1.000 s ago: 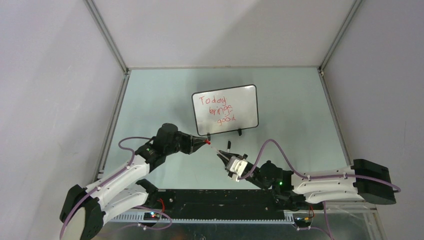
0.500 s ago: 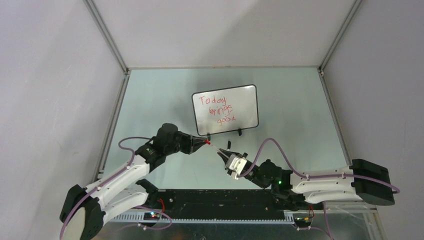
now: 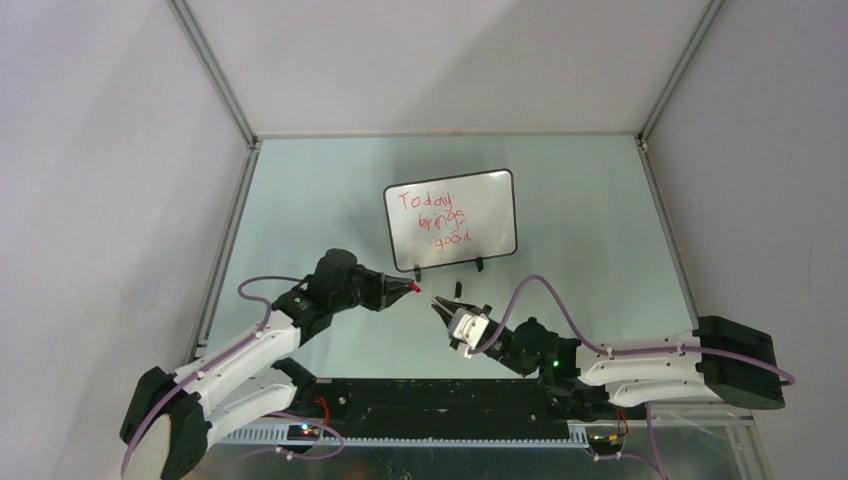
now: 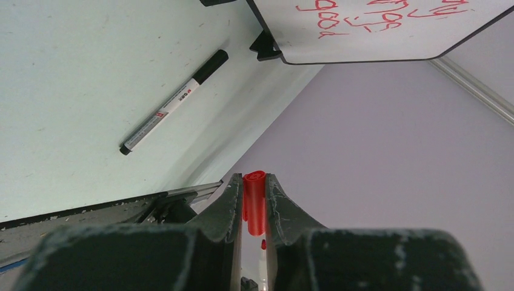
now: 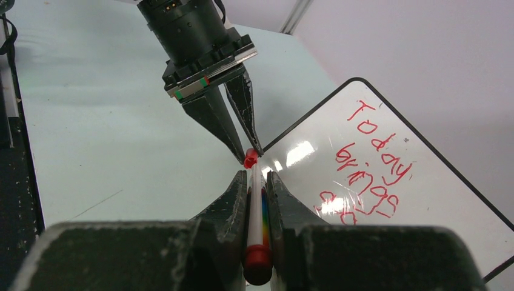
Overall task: Write a sentence on the whiteboard
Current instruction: Insert the whiteboard marker without the cap into the pen cap.
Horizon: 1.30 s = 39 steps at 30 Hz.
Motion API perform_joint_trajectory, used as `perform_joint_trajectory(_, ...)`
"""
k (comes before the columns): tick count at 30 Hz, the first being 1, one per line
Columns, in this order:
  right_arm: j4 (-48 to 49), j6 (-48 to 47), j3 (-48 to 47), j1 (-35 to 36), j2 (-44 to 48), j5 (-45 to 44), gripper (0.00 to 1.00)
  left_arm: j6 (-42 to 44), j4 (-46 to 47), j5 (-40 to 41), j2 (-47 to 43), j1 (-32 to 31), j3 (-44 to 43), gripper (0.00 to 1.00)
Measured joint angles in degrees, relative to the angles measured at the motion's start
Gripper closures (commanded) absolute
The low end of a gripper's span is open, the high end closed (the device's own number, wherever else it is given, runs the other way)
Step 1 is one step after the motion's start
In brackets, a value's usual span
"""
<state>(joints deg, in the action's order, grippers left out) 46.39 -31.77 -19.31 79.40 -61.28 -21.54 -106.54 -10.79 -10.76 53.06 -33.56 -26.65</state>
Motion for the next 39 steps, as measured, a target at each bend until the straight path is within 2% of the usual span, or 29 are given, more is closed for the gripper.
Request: perform_joint_trajectory(39, 0.39, 0.02, -1.25, -0.92, -2.45, 0.59, 1.0, 0.02, 0.02, -0.15, -1.4, 0.0, 0.07, 1.0)
